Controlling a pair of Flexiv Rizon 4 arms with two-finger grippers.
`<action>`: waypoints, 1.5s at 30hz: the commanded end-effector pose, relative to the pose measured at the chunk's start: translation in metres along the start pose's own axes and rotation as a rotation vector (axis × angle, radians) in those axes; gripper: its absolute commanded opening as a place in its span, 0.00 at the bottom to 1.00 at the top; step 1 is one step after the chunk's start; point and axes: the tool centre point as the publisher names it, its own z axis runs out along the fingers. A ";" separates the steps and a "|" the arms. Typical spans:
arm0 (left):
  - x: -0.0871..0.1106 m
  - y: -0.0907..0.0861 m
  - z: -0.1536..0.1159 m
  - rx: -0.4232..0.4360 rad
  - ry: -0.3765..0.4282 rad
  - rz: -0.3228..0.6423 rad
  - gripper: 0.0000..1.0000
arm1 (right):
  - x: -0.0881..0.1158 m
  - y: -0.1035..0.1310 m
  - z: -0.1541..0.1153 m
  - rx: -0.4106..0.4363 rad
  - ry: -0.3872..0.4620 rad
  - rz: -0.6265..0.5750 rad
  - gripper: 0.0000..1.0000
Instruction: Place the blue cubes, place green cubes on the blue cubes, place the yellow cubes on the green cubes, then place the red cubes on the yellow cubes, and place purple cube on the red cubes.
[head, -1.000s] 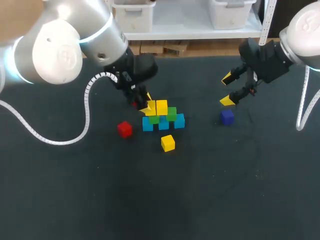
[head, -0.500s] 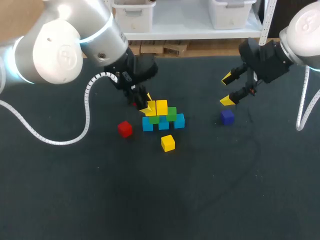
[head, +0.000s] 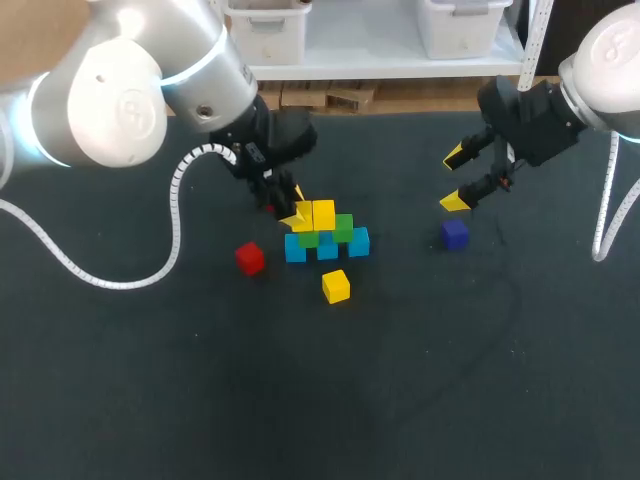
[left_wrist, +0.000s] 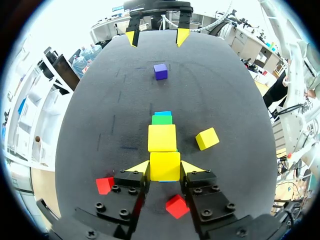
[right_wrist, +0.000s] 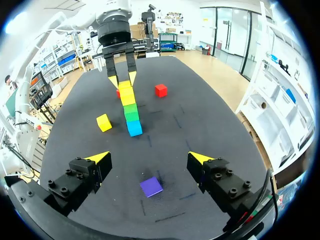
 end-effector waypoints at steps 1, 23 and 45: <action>0.000 0.003 0.001 0.007 0.001 0.002 0.00 | 0.000 0.000 0.000 0.001 -0.002 -0.001 1.00; 0.000 0.003 0.001 0.015 0.002 -0.008 1.00 | 0.000 0.000 0.000 0.001 -0.002 -0.001 1.00; 0.041 -0.012 -0.053 -0.066 -0.170 0.053 1.00 | 0.000 0.000 0.000 0.001 -0.002 -0.001 1.00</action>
